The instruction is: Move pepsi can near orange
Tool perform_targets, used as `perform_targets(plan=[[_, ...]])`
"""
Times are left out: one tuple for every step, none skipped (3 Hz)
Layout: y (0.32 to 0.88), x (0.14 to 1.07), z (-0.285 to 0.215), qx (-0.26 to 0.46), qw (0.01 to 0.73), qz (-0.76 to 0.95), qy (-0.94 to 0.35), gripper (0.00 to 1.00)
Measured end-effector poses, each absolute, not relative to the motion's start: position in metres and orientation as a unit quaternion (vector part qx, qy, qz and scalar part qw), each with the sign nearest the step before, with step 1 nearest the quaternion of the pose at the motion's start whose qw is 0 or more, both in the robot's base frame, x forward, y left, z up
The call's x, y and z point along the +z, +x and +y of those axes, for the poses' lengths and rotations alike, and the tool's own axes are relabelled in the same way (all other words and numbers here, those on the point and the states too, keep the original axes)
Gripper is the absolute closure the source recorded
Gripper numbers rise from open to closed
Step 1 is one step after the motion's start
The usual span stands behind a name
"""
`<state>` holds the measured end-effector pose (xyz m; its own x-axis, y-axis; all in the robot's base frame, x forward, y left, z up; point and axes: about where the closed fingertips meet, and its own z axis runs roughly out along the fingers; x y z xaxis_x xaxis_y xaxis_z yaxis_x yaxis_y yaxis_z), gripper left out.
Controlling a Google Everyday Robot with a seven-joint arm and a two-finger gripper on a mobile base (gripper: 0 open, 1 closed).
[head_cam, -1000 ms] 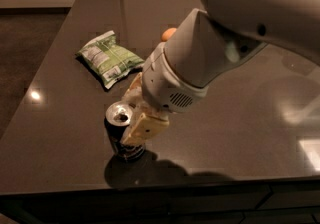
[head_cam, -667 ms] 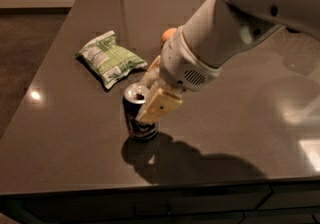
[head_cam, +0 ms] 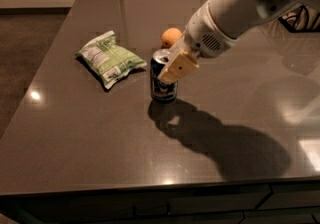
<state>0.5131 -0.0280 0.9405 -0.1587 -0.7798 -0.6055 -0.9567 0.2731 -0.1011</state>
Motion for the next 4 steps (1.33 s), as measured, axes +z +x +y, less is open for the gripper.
perform_targets(plan=[[0.554, 0.948, -0.045, 0.125, 0.302, 0.775, -0.541, 1.0], [0.588, 0.946, -0.061, 0.106, 0.305, 0.799, -0.506, 1.0], [0.621, 0.945, -0.073, 0.101, 0.306, 0.817, -0.478, 1.0], [0.647, 0.945, -0.084, 0.099, 0.311, 0.828, -0.456, 1.0]])
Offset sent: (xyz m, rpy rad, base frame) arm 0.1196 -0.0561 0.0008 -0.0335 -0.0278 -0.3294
